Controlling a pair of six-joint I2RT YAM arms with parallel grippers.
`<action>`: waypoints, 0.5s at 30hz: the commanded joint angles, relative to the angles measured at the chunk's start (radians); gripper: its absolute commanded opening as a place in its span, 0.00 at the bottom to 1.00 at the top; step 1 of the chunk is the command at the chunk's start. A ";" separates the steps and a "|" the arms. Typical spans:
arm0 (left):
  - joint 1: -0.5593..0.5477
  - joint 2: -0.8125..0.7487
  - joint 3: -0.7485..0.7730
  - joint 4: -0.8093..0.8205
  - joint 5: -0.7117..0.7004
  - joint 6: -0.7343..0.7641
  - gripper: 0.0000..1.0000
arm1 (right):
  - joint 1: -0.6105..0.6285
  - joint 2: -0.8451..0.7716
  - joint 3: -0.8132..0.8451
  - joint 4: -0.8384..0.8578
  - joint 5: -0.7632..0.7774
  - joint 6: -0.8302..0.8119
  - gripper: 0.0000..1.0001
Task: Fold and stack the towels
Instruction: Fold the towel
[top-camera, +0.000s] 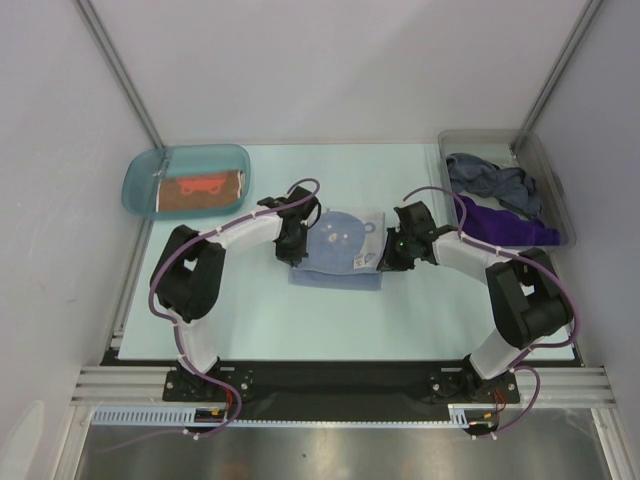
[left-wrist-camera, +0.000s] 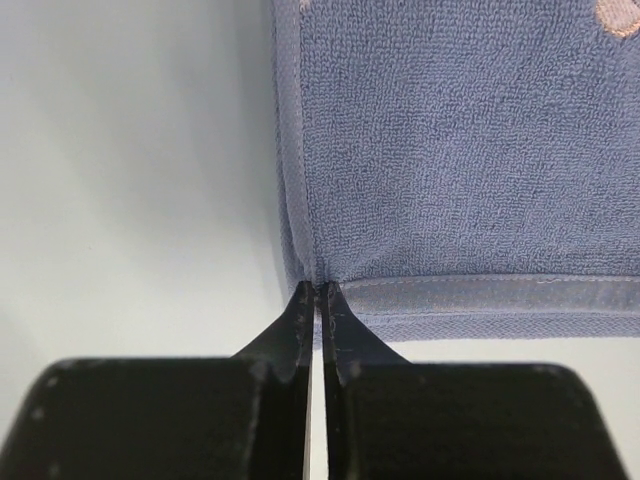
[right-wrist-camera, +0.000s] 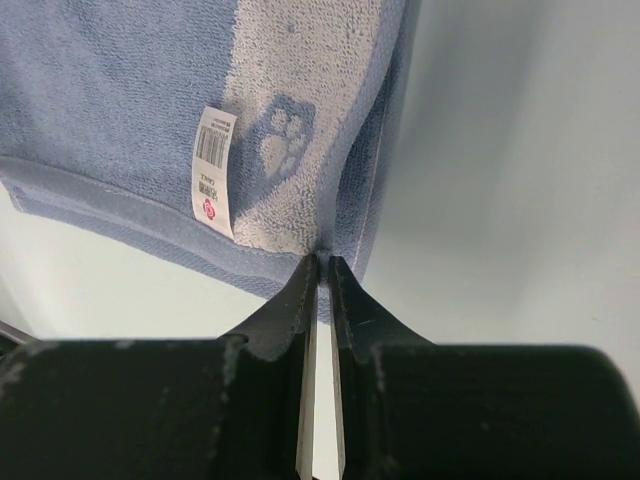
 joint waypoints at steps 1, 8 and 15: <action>-0.008 -0.046 0.051 -0.033 -0.015 0.009 0.00 | -0.005 -0.050 0.050 -0.036 0.011 -0.032 0.00; -0.007 -0.029 0.069 -0.041 0.006 0.025 0.05 | -0.011 -0.050 0.061 -0.052 0.004 -0.037 0.00; -0.007 -0.035 0.065 -0.041 -0.003 0.026 0.00 | -0.010 -0.056 0.055 -0.045 -0.010 -0.034 0.00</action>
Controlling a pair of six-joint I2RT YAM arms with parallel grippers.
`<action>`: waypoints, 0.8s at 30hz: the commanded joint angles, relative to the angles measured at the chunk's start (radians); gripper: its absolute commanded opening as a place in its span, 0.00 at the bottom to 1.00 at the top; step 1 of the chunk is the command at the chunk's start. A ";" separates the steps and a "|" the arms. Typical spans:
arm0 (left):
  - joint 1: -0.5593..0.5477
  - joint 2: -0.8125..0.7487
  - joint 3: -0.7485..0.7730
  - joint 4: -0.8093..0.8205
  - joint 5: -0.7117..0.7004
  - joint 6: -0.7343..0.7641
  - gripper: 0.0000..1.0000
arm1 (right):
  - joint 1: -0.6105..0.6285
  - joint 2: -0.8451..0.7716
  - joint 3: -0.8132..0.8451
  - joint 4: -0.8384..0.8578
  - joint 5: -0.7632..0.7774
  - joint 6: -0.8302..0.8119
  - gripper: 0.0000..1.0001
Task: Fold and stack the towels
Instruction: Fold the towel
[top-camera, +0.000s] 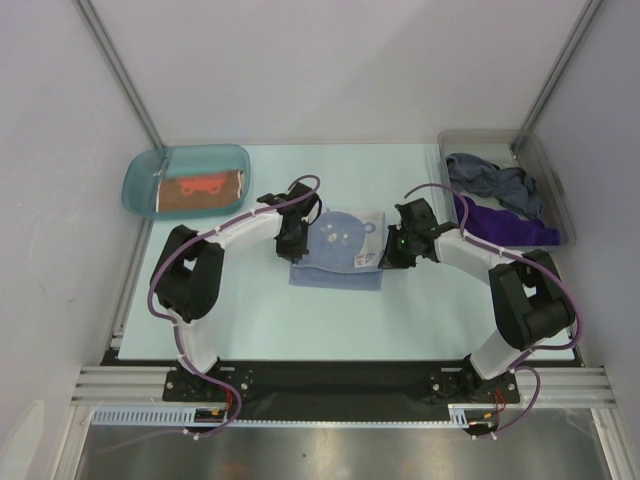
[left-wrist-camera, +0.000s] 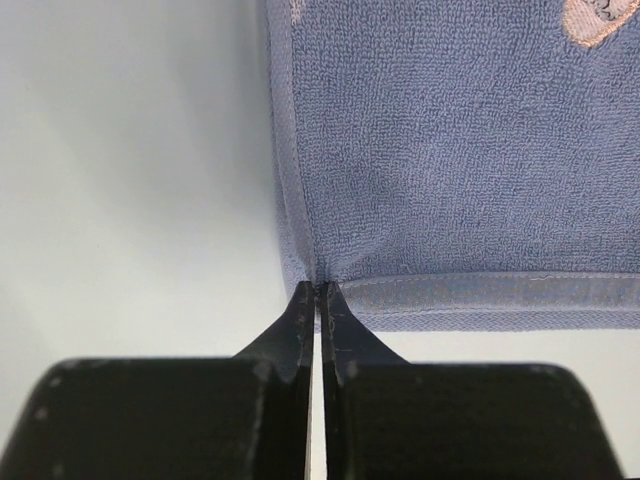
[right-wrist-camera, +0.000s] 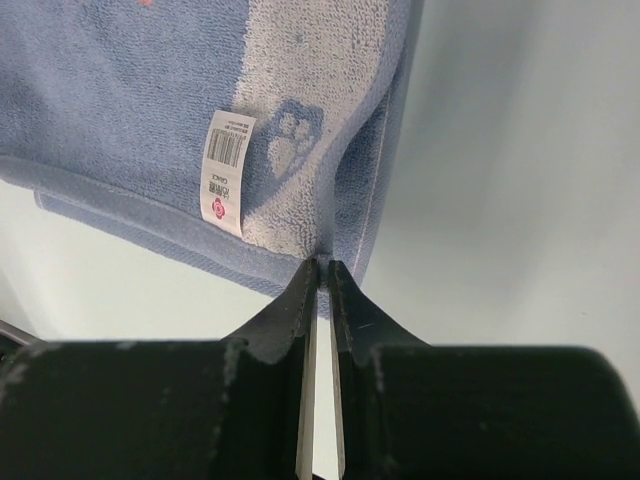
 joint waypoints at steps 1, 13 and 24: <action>-0.007 -0.041 0.030 -0.019 -0.005 0.016 0.00 | -0.001 -0.043 0.026 0.001 -0.023 -0.014 0.00; -0.007 -0.144 -0.137 0.056 0.083 0.036 0.00 | -0.002 -0.112 -0.077 0.011 -0.099 0.020 0.00; -0.007 -0.112 -0.242 0.136 0.100 0.031 0.00 | -0.002 -0.074 -0.167 0.121 -0.123 0.038 0.00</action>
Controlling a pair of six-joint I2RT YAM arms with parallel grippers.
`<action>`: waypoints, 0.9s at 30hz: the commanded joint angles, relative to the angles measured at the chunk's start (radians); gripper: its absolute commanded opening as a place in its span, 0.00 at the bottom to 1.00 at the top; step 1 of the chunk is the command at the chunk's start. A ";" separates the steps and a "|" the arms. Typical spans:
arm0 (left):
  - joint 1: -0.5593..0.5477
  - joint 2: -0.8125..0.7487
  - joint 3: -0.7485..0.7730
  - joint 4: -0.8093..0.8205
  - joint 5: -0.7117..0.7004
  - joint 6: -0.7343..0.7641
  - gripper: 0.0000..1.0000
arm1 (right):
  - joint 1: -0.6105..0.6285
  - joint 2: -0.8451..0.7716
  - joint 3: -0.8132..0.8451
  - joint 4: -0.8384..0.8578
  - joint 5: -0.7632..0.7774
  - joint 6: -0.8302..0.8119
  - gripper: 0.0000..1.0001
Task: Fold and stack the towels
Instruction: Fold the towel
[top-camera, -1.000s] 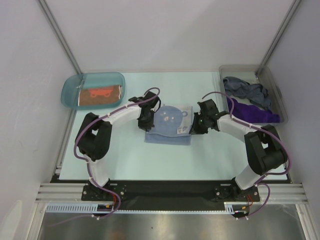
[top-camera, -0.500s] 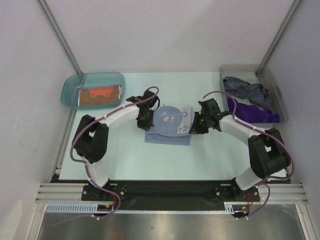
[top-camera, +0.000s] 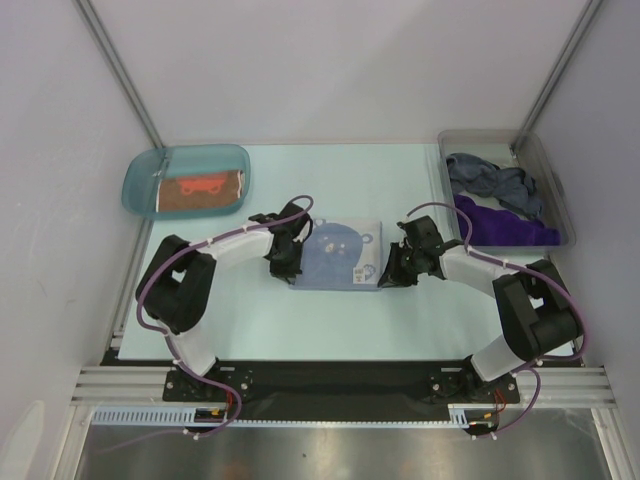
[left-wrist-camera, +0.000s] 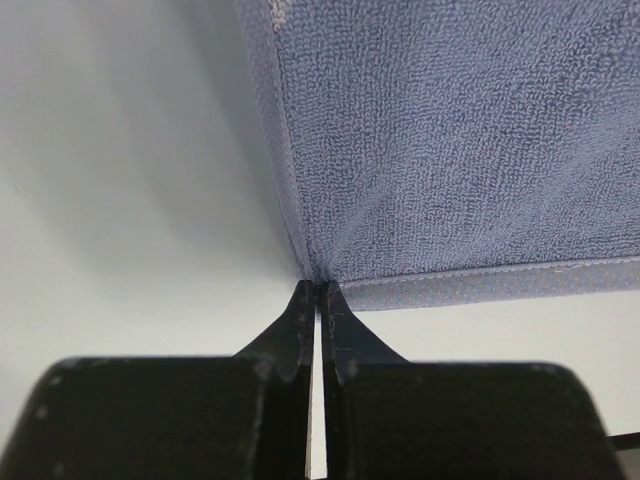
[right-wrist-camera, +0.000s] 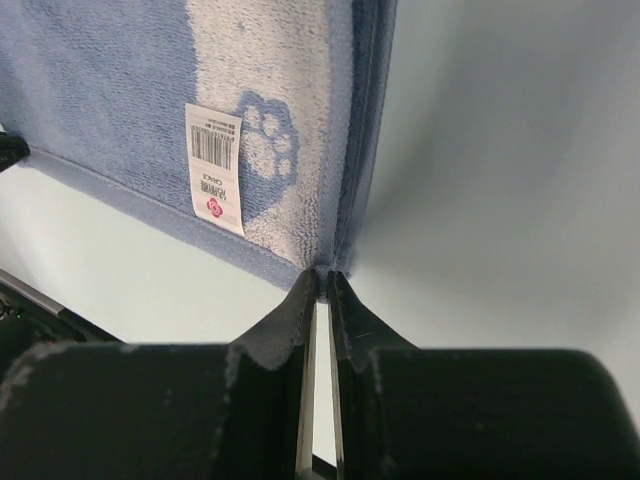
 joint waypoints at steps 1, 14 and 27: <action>-0.005 -0.007 -0.002 0.035 -0.001 0.008 0.00 | 0.000 -0.002 0.007 0.052 -0.009 0.005 0.00; -0.006 0.003 -0.020 0.023 -0.008 0.019 0.00 | 0.006 -0.013 -0.020 0.036 0.045 -0.015 0.01; 0.000 0.003 0.125 -0.116 -0.089 0.056 0.46 | -0.017 -0.040 0.057 -0.036 0.043 -0.027 0.30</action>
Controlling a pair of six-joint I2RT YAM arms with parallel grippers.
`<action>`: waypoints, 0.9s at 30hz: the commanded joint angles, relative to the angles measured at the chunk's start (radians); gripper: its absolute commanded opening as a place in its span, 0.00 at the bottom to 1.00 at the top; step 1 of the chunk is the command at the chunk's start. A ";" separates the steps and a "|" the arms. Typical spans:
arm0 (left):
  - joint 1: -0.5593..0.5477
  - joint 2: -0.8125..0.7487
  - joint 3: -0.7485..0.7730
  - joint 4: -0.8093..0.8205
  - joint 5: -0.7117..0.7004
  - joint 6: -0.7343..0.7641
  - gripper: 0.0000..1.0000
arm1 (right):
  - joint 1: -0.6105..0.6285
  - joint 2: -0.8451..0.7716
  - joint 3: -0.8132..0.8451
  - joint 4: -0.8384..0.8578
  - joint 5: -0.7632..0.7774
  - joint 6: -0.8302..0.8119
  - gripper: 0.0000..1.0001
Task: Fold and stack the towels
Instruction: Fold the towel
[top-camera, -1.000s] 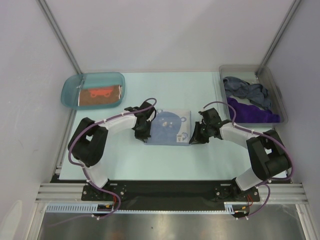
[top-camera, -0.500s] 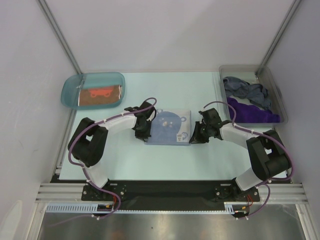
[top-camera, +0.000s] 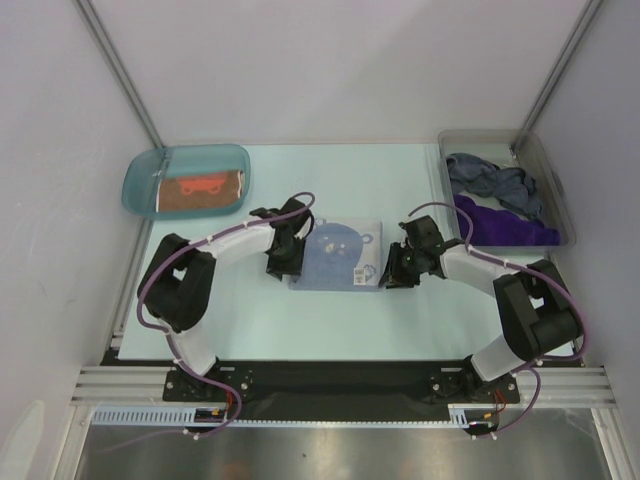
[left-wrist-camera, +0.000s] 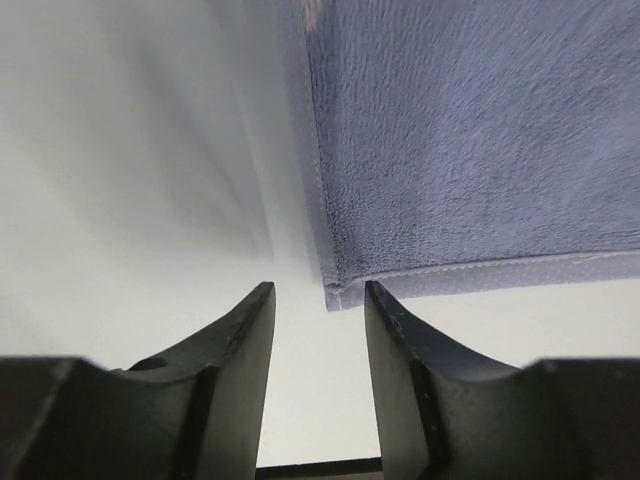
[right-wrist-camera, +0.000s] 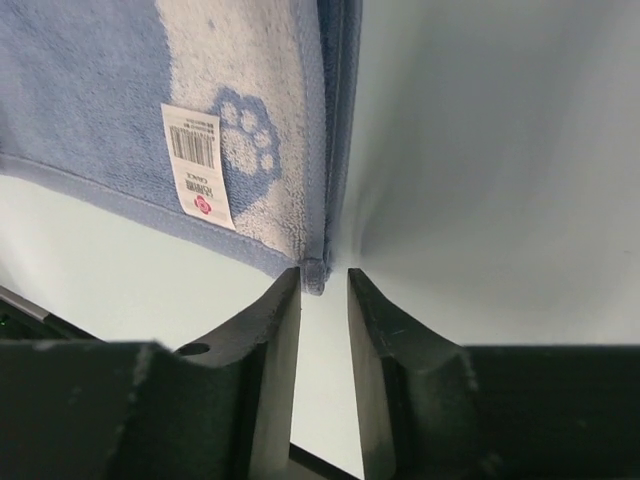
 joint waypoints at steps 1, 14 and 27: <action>0.009 -0.004 0.164 -0.075 -0.063 0.050 0.47 | -0.030 -0.040 0.084 -0.049 0.001 -0.044 0.32; 0.210 0.185 0.540 0.038 0.221 0.489 0.58 | -0.147 0.291 0.614 -0.207 -0.204 -0.505 0.47; 0.230 0.398 0.643 0.061 0.212 0.652 0.59 | -0.220 0.604 0.927 -0.358 -0.293 -0.735 0.52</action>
